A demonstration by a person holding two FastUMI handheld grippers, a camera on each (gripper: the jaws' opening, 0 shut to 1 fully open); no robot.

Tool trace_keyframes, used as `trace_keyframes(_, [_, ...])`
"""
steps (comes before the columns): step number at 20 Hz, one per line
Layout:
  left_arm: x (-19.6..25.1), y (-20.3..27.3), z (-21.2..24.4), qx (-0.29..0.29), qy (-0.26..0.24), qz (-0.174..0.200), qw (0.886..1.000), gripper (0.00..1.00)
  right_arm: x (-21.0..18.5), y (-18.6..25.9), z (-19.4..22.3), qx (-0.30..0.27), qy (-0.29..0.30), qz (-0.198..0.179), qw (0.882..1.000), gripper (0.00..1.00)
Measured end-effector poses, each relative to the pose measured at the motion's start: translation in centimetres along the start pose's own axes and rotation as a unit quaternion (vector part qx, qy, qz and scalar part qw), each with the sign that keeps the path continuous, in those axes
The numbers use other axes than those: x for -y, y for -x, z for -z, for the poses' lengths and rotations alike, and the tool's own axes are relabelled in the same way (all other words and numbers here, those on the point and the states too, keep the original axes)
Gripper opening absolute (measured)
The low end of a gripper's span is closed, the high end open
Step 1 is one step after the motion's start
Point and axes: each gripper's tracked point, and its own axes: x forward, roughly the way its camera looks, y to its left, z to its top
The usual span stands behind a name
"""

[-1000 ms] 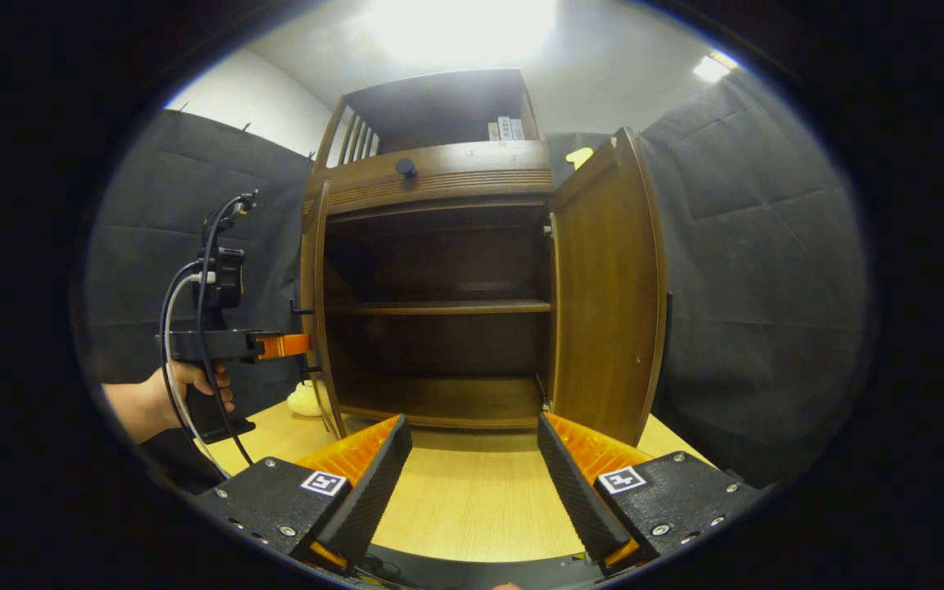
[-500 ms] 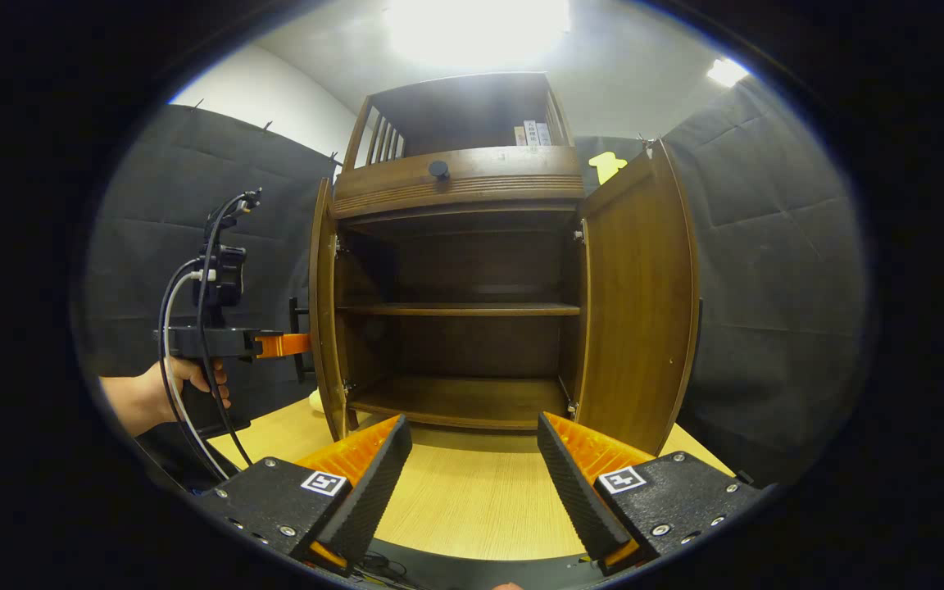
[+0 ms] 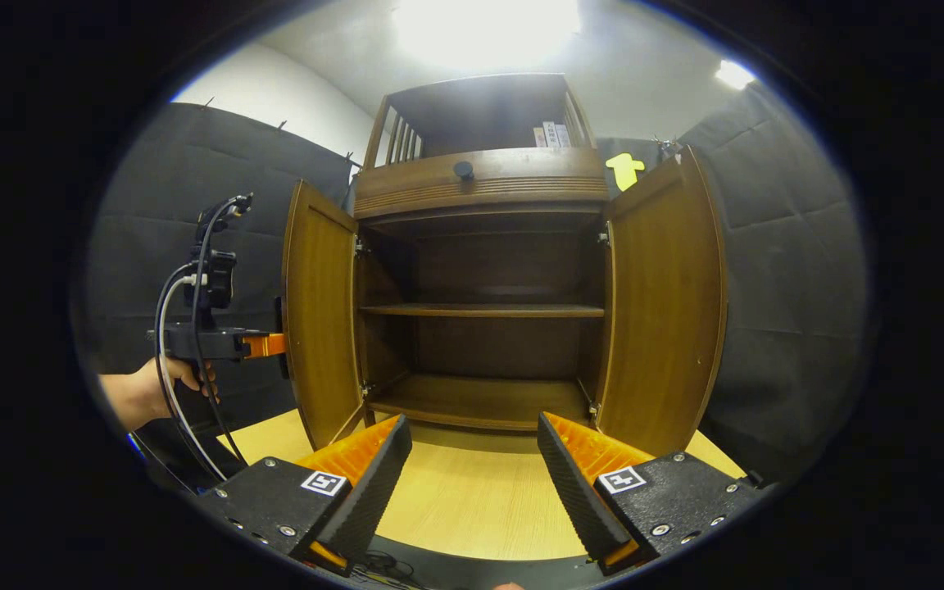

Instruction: Open the right door of the double-door shoe cabinet with the right hand, and open the left door with the left hand.

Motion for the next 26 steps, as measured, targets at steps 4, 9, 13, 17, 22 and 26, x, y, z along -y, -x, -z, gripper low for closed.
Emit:
trace_keyframes(4, [-1.1, 0.3, -0.2, 0.001, 0.002, -0.027, 1.0, 0.17, -0.6, -0.2, -0.3, 0.002, 0.004, -0.007, 1.0, 0.95])
trace_keyframes(9, [-0.4, 0.6, -3.0, 0.002, 0.006, -0.06, 0.998, 0.18, -1.2, -0.4, -0.5, 0.004, 0.001, -0.012, 1.0, 0.95])
trace_keyframes(13, [1.7, 1.4, -7.1, 0.01, 0.001, -0.092, 0.996, 0.12, -1.0, -0.4, -1.3, 0.014, 0.008, -0.012, 1.0, 0.95])
trace_keyframes(17, [5.4, 3.2, -11.0, 0.023, 0.011, -0.081, 0.996, 0.12, -0.2, -0.6, -2.3, 0.025, 0.008, -0.006, 1.0, 0.95])
trace_keyframes(22, [8.5, 12.4, -12.9, 0.035, 0.004, -0.046, 0.998, 0.22, 1.8, -0.5, -3.4, 0.035, 0.01, 0.018, 0.999, 0.95])
trace_keyframes(26, [12.1, 12.5, -13.7, 0.043, 0.012, -0.006, 0.999, 0.17, 3.4, -0.8, -3.5, 0.036, 0.012, 0.035, 0.999, 0.95])
